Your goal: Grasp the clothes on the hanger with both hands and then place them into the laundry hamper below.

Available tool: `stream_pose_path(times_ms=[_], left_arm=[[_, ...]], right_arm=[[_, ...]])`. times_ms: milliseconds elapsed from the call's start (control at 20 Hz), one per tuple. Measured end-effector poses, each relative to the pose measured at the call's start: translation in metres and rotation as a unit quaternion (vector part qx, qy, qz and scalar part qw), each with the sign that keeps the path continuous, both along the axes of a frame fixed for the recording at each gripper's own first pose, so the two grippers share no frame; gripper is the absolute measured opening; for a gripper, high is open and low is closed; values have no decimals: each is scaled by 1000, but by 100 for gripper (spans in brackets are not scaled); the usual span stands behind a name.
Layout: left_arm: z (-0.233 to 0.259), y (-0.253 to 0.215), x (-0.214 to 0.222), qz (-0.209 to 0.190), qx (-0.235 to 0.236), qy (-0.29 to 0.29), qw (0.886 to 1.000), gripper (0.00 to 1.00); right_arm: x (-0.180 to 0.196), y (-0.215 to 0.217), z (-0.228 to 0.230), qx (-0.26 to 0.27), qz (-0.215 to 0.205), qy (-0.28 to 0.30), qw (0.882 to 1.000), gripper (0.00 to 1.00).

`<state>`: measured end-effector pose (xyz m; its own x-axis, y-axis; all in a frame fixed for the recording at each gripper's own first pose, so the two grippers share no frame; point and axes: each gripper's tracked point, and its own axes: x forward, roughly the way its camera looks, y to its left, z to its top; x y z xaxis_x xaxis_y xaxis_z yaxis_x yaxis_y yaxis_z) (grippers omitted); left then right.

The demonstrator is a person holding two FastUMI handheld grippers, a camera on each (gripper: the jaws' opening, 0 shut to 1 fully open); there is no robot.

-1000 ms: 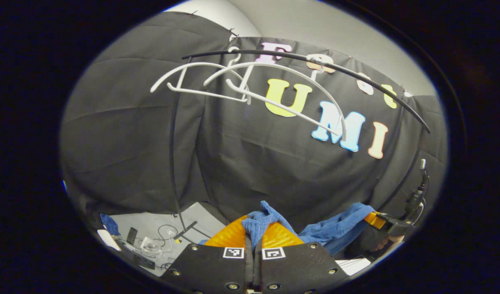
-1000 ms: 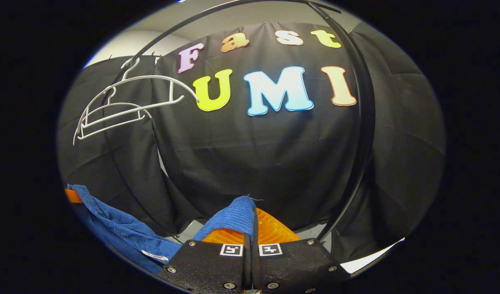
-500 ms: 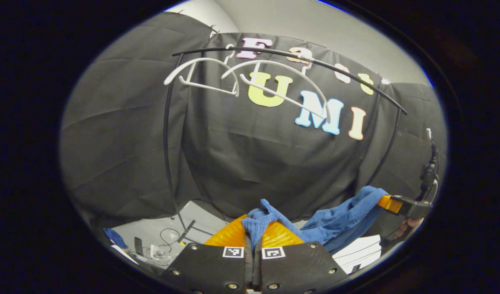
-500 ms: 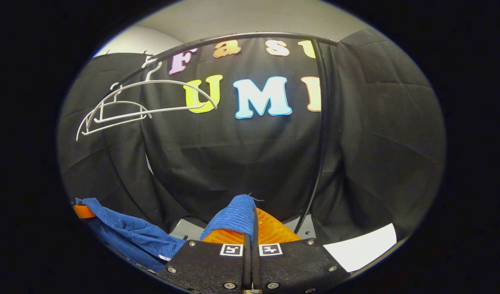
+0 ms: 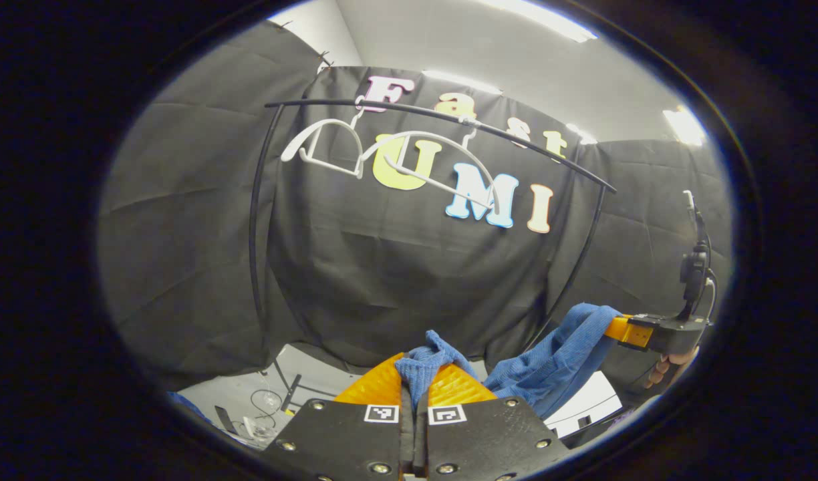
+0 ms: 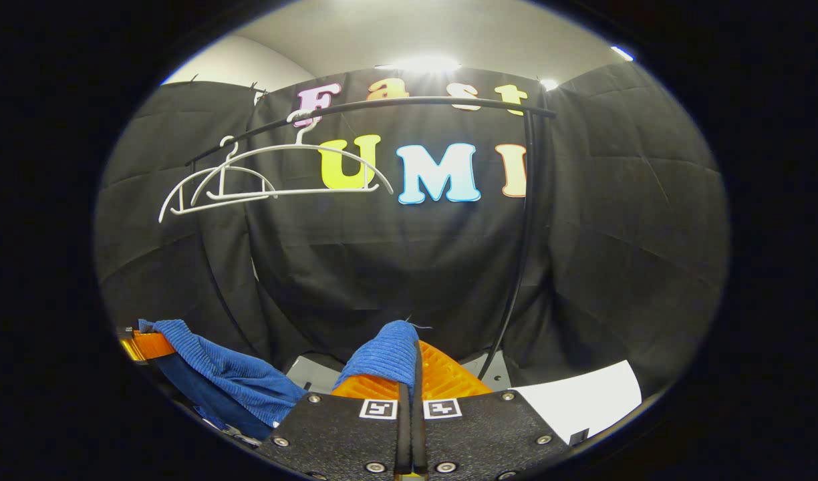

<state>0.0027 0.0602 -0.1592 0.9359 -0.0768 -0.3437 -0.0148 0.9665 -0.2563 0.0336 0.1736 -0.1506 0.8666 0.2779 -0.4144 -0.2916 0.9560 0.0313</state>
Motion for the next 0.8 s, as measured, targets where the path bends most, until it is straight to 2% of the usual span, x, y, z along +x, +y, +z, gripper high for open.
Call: stream_pose_path(times_ms=[150, 200, 250, 300, 500, 650, 800], left_arm=[[-6, -4, 4, 4, 1, 3, 1000, 0], [-11, -6, 5, 4, -1, 9, 1000, 6], [-17, -8, 7, 1, -2, 13, 1000, 1], [-24, -12, 10, -4, -1, 21, 1000, 1], [-68, -20, 30, -23, 18, 65, 997, 1], [-110, -30, 45, -47, 25, 101, 993, 1], [-148, -30, 53, -66, 37, 133, 988, 1]], right_arm=[[3, 7, -8, 15, 8, 14, 1000, 1], [3, 7, -14, 16, 10, 17, 1000, 1], [5, 7, -20, 17, 10, 17, 1000, 1], [5, 9, -31, 18, 11, 24, 999, 1], [-4, 9, -83, 5, 7, 69, 998, 1], [-8, 11, -112, -20, 18, 87, 996, 2], [-10, 7, -142, -31, 10, 117, 993, 1]])
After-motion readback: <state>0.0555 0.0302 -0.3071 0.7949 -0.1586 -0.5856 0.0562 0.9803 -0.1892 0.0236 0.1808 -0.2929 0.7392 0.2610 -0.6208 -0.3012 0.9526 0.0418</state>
